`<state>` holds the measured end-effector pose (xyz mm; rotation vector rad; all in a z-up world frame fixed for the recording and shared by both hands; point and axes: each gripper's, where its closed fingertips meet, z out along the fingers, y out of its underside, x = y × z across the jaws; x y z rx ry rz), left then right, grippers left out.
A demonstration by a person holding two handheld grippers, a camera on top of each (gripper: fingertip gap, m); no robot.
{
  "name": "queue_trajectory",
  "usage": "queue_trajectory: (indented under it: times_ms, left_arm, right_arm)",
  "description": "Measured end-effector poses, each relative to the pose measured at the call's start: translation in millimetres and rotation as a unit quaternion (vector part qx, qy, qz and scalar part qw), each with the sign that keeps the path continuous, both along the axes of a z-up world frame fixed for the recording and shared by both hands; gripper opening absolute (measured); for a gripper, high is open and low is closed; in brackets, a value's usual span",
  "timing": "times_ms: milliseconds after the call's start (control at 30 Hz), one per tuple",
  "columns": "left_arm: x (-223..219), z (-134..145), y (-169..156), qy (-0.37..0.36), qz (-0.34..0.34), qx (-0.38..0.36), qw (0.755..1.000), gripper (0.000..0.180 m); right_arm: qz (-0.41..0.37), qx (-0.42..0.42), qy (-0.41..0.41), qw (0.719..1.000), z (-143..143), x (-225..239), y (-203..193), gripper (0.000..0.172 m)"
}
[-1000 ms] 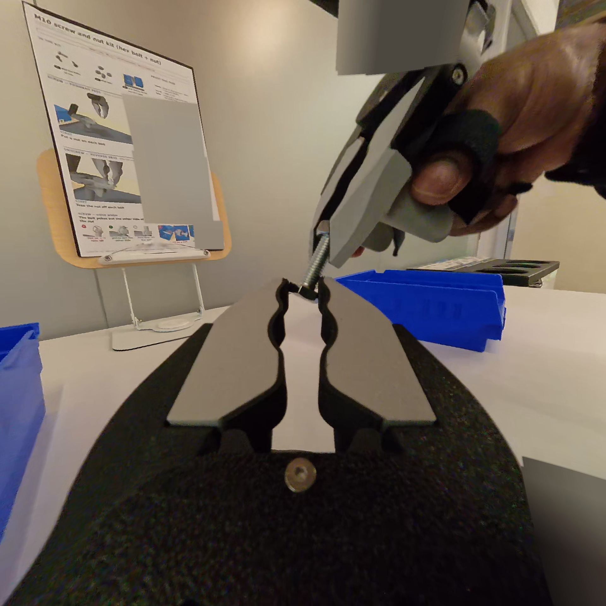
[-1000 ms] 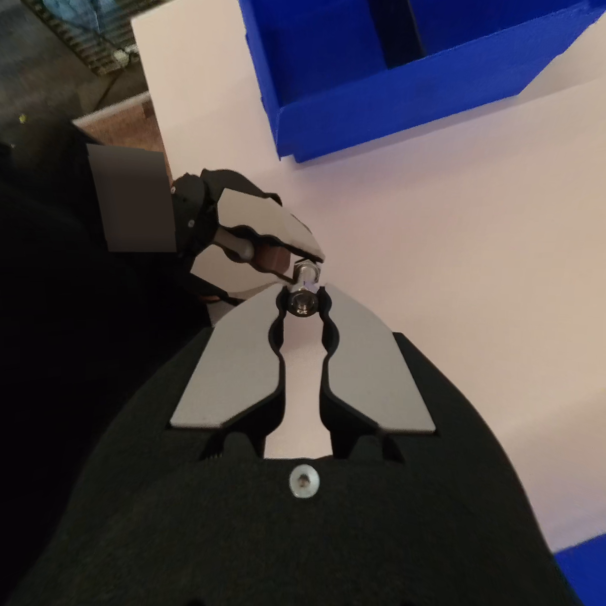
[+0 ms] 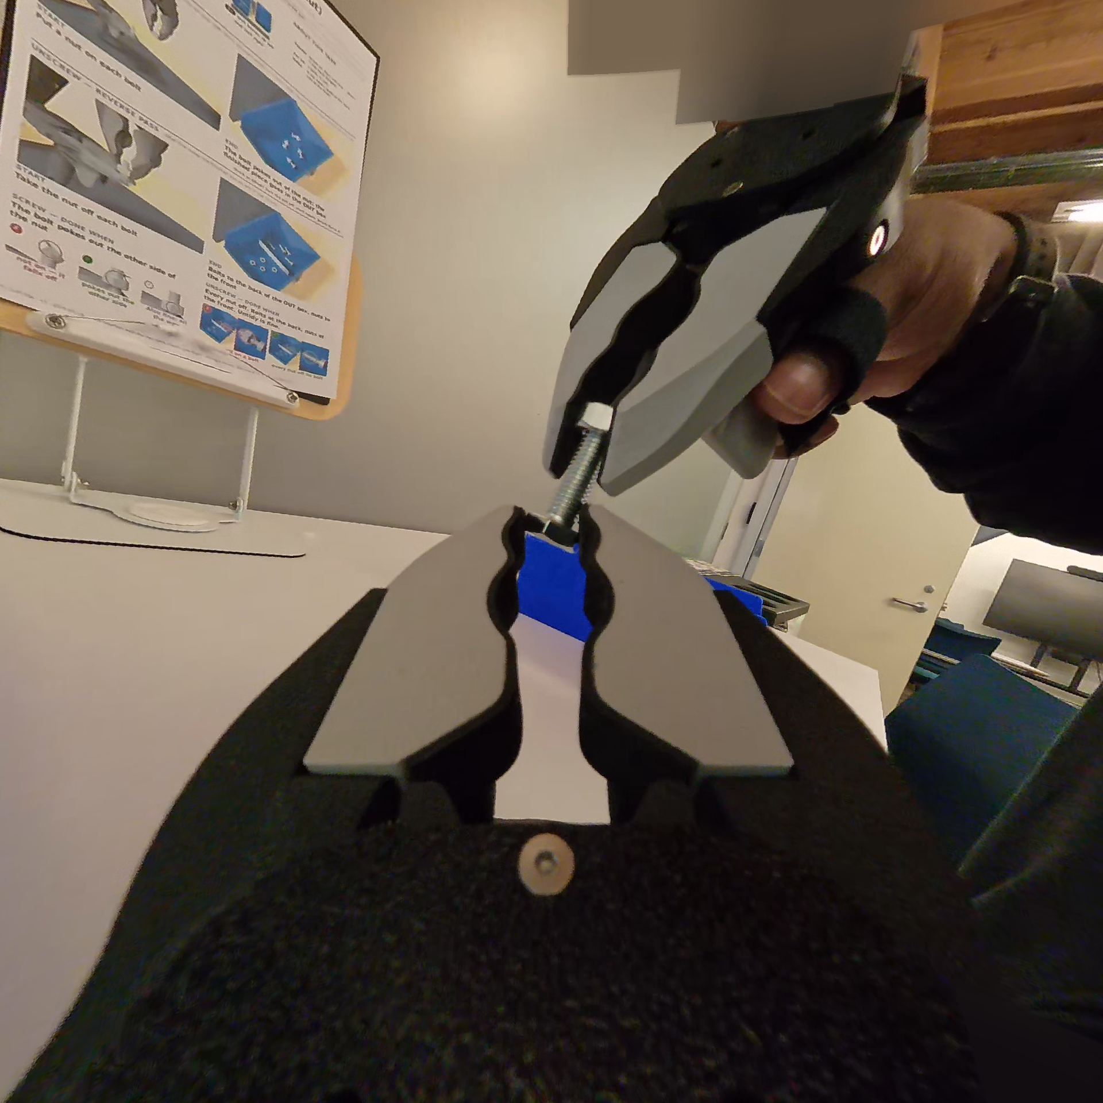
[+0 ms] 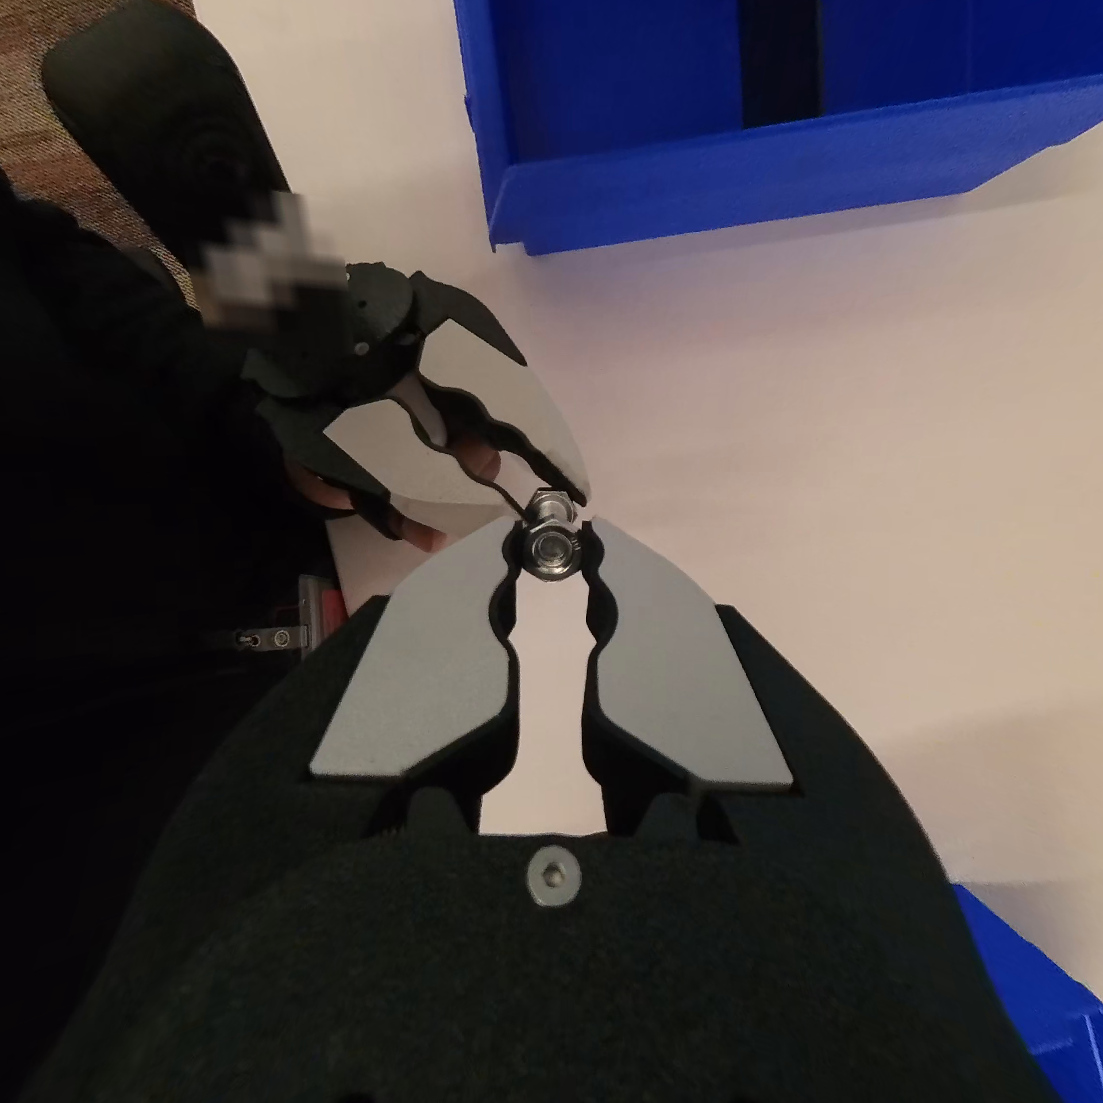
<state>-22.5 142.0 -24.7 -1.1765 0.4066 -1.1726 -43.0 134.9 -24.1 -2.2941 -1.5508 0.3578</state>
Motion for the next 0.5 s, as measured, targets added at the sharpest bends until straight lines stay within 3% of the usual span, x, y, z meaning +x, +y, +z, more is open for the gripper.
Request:
queue_trajectory:
  times_ms: [500]
  left_arm:
    - [3.4, 2.8, 0.2, -0.024, -0.034, -0.011, 0.999, 0.016]
  right_arm:
    - [0.017, -0.003, 0.011, 1.0, -4.2, -1.4, -1.7, 0.024]
